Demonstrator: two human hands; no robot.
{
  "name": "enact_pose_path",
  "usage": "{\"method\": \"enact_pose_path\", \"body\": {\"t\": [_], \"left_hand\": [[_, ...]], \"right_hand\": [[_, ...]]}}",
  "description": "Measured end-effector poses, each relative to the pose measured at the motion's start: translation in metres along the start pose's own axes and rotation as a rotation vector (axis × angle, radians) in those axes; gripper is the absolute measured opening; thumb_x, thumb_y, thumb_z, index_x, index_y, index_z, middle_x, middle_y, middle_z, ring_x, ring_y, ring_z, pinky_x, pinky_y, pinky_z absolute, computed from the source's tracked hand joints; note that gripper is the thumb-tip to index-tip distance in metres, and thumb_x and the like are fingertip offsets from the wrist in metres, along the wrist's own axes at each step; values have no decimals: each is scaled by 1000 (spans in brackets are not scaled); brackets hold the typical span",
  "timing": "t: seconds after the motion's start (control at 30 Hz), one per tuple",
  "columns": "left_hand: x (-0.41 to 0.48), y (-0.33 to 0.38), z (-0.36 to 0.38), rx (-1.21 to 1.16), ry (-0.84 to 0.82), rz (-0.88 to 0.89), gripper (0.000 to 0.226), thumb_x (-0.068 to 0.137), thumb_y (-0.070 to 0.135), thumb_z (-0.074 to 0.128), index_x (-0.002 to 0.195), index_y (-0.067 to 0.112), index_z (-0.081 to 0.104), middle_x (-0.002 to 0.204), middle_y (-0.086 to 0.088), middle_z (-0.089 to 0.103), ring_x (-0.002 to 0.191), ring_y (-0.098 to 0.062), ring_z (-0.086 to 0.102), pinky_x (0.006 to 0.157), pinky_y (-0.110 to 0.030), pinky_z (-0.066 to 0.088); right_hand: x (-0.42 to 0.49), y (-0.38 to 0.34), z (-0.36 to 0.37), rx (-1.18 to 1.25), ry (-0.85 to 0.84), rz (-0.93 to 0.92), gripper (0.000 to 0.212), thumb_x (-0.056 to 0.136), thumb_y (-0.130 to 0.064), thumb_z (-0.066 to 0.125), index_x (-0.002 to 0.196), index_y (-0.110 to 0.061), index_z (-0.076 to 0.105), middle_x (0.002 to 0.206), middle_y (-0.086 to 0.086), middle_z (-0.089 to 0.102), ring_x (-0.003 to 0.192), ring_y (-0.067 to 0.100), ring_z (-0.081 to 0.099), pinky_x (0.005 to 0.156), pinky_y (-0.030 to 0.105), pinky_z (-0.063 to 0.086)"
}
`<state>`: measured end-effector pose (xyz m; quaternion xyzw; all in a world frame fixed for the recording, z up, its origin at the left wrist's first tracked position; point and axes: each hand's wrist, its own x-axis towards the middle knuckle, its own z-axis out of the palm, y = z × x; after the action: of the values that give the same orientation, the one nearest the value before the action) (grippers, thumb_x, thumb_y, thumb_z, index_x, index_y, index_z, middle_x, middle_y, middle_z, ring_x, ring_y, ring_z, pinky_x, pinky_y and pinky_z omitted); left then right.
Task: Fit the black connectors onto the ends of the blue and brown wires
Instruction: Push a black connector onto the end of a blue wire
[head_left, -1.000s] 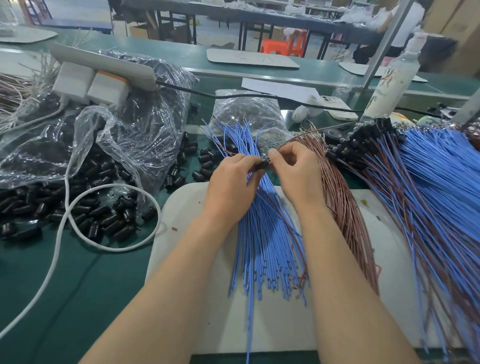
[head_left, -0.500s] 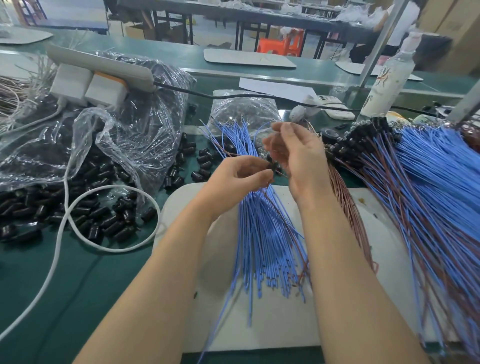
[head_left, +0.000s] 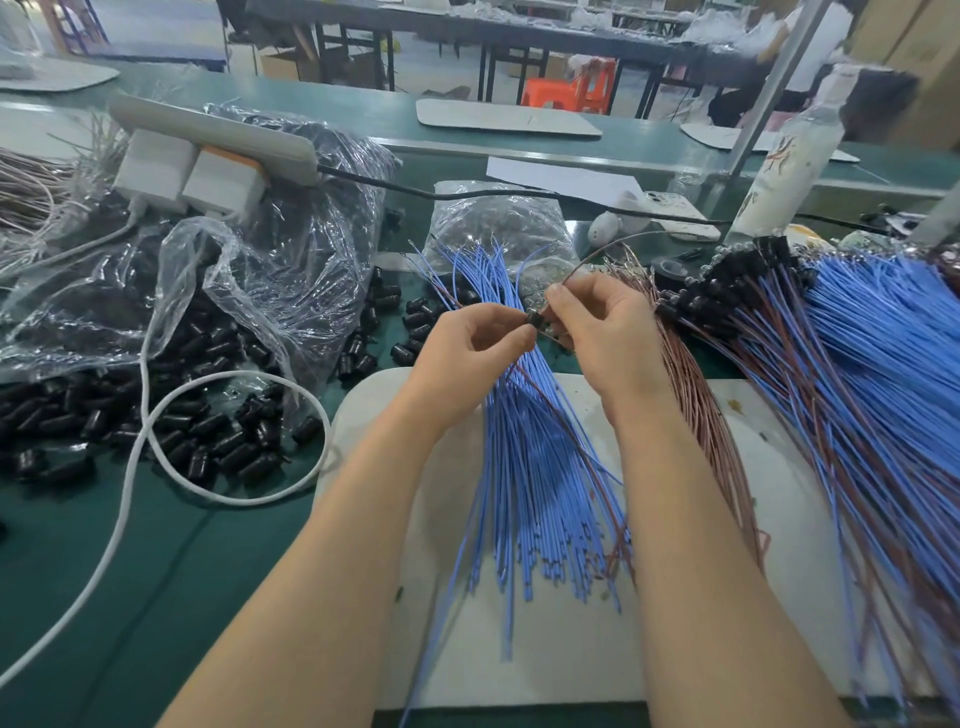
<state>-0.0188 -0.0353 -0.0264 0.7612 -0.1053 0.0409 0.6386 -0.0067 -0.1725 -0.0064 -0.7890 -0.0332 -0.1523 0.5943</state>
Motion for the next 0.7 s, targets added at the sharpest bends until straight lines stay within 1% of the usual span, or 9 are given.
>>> {"method": "enact_pose_path", "body": {"t": [0.1, 0.2, 0.27, 0.3, 0.37, 0.43, 0.53, 0.6, 0.7], "left_hand": [[-1, 2, 3, 42, 39, 18, 9, 90, 14, 63, 92, 21, 68, 86, -3, 72, 80, -9, 63, 84, -32, 51], [-1, 3, 4, 81, 34, 22, 8, 91, 15, 62, 94, 21, 67, 87, -2, 71, 82, -11, 62, 90, -42, 50], [0, 3, 6, 124, 10, 34, 11, 91, 18, 62, 100, 16, 68, 86, 3, 69, 83, -10, 62, 91, -41, 50], [0, 4, 7, 126, 7, 47, 14, 91, 18, 62, 103, 14, 68, 87, 3, 69, 83, -11, 62, 90, -40, 50], [-1, 6, 6, 82, 22, 79, 13, 91, 17, 62, 102, 13, 68, 87, 1, 70, 84, -14, 64, 87, -36, 51], [-2, 8, 4, -1, 43, 103, 8, 91, 15, 62, 93, 18, 68, 81, 5, 71, 80, -8, 64, 77, -24, 52], [-2, 10, 2, -140, 71, 74, 10, 92, 13, 60, 90, 19, 68, 73, 12, 72, 73, 3, 64, 68, -11, 47], [0, 10, 0, -289, 156, 3, 10, 92, 14, 59, 89, 16, 69, 74, 8, 71, 72, -4, 64, 71, -18, 47], [8, 10, -6, -578, 265, -152, 15, 93, 16, 57, 84, 11, 67, 78, -1, 65, 76, -19, 55, 76, -32, 44]], "right_hand": [[-2, 1, 2, -71, -78, 31, 13, 88, -18, 64, 75, -19, 63, 71, -1, 63, 69, 13, 57, 74, 35, 50], [-2, -3, 0, 250, -14, 146, 6, 88, -17, 65, 83, -21, 63, 71, -5, 64, 62, 6, 58, 60, 21, 49], [-2, -6, -1, 465, 58, 194, 9, 90, -16, 63, 82, -18, 61, 64, -7, 62, 55, 3, 55, 54, 16, 47], [-2, -6, -2, 482, 84, 188, 12, 91, -16, 63, 79, -18, 59, 61, -8, 61, 54, 3, 54, 54, 16, 47], [-3, -6, -1, 369, 62, 141, 17, 91, -17, 63, 74, -17, 58, 61, -6, 60, 57, 5, 54, 58, 20, 49], [-6, -7, 4, 264, 4, 86, 17, 90, -18, 64, 74, -17, 59, 66, -2, 60, 60, 6, 56, 61, 22, 50], [-10, -15, 9, 261, -73, 96, 12, 91, -30, 62, 87, -19, 61, 76, -2, 67, 68, 9, 66, 64, 23, 55], [-13, -17, 12, 222, -175, 137, 25, 91, -37, 60, 104, -16, 59, 86, 3, 71, 76, 13, 70, 69, 27, 58], [-21, -27, 18, 171, -287, 95, 26, 92, -13, 60, 114, -6, 49, 73, 8, 66, 59, 9, 64, 58, 20, 54]]}}
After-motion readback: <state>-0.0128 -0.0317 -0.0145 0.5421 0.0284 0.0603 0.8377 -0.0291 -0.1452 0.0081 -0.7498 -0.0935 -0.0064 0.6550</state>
